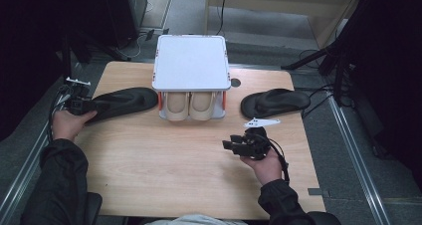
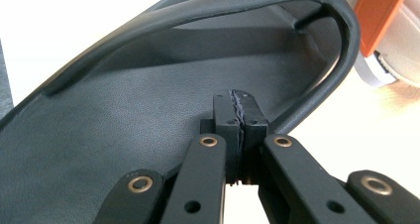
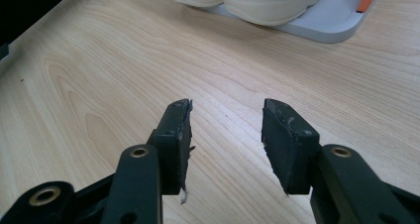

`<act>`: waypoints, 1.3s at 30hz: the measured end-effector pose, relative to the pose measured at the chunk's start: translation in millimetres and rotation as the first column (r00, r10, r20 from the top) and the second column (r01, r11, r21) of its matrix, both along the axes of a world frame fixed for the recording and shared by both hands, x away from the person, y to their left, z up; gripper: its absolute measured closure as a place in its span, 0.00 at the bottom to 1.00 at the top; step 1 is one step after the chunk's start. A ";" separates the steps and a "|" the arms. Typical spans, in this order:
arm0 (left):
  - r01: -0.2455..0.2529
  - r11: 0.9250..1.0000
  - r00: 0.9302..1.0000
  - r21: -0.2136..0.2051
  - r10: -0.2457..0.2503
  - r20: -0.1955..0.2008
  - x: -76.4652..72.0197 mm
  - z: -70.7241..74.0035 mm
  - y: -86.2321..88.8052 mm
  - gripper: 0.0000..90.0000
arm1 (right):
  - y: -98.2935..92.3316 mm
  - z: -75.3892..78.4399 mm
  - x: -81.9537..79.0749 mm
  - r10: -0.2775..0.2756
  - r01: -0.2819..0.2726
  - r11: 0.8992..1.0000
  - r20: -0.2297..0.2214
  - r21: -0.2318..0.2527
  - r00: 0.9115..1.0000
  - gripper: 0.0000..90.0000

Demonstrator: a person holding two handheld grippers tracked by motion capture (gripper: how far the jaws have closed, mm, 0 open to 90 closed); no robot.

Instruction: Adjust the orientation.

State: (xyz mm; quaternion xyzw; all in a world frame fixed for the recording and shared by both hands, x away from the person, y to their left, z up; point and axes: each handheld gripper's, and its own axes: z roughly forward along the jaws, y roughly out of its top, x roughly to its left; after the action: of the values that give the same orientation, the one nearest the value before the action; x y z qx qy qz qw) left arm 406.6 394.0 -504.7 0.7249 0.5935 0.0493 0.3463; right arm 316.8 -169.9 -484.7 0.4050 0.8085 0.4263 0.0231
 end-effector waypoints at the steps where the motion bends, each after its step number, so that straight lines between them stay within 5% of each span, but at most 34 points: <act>1: 0.005 1.000 1.000 0.003 -0.005 -0.003 -1.5 0.1 -1.1 1.00 | 0.2 0.0 0.2 0.003 -0.003 1.000 0.003 0.001 1.000 0.61; 28: 0.047 0.999 0.999 -0.027 -0.048 -0.023 -47.1 -1.5 -39.8 1.00 | 12.5 3.3 11.3 0.044 -0.044 0.999 0.009 0.009 0.999 0.62; 39: 0.041 0.997 0.998 -0.069 -0.045 -0.045 -57.2 -1.7 -60.9 1.00 | 22.3 5.4 13.9 0.079 -0.079 0.997 0.015 0.002 0.997 0.62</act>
State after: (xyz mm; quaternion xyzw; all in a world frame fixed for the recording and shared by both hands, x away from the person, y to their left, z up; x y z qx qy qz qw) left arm 349.4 333.1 -506.4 0.7262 0.5869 0.0048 0.3581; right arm 330.7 -147.6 -479.4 0.3695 0.8232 0.4309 0.0119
